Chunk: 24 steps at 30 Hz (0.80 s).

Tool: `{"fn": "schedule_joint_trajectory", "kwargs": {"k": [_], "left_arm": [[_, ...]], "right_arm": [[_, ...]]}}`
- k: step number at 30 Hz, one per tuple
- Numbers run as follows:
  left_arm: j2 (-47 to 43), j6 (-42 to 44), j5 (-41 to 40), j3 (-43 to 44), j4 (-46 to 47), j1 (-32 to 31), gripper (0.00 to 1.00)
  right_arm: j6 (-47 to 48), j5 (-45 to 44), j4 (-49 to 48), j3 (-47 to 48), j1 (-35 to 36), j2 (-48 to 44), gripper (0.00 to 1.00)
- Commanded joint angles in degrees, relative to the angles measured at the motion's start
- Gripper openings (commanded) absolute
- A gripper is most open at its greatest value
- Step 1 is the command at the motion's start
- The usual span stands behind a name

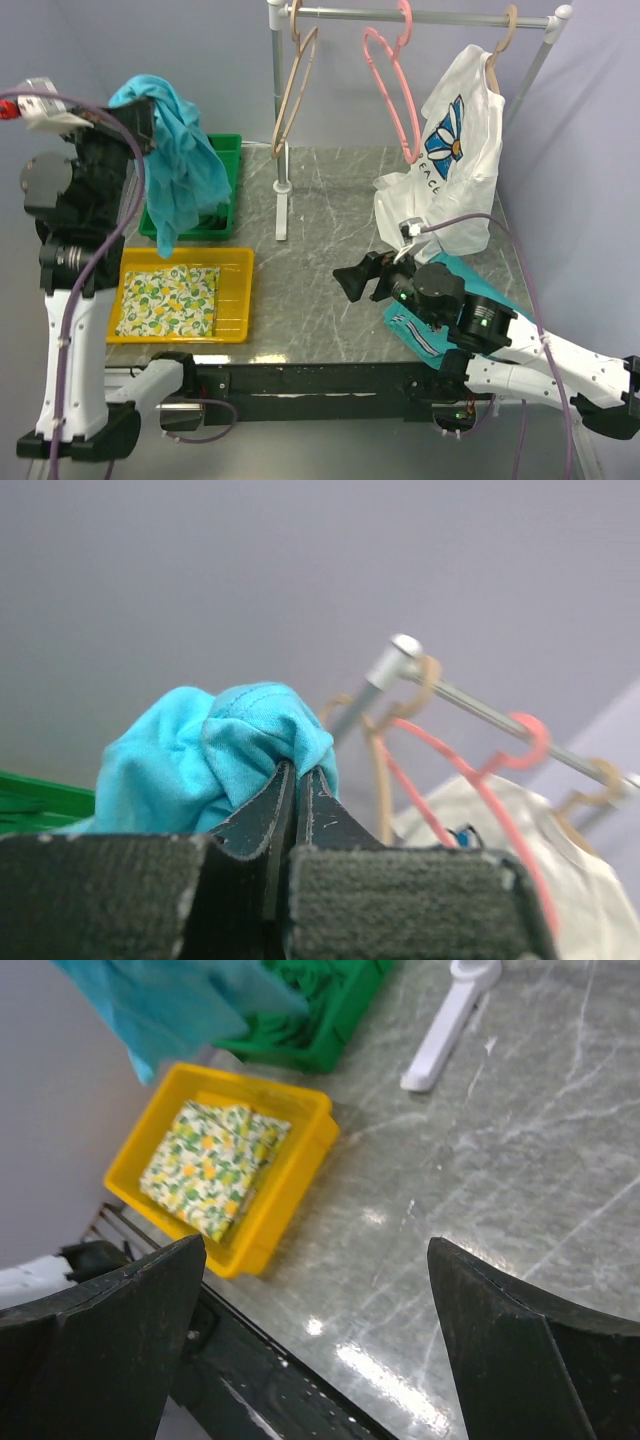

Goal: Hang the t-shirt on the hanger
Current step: Place the T-shirt at the center of the board.

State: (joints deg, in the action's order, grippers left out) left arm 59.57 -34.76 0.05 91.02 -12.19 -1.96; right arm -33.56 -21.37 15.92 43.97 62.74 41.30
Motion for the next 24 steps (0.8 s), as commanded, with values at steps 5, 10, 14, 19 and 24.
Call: {"fn": "schedule_joint_trajectory", "kwargs": {"k": [5, 10, 14, 19, 24], "left_arm": [[-9.0, -1.7, -2.0, -9.0, 2.6, -12.0, 0.01], [-10.9, -2.1, -5.2, -14.6, 3.9, -20.2, 0.01], [-9.0, -0.7, -8.5, -13.5, 5.1, -28.4, 0.01], [-2.1, 6.8, -20.6, -5.7, 4.6, -44.3, 0.01], [1.8, 8.7, -26.9, -3.4, 6.1, -53.3, 0.01]], "right_arm": [[0.0, -1.6, -0.6, 2.9, -0.3, -5.3, 1.0], [-1.9, -0.5, -2.2, 1.2, -0.3, -4.9, 1.0], [-3.2, 1.1, -3.5, -0.2, -0.3, -3.9, 1.0], [-3.5, 1.3, -4.1, 0.1, -0.3, -3.4, 1.0], [-3.4, -0.6, -3.0, 0.8, -0.3, -4.6, 1.0]]}}
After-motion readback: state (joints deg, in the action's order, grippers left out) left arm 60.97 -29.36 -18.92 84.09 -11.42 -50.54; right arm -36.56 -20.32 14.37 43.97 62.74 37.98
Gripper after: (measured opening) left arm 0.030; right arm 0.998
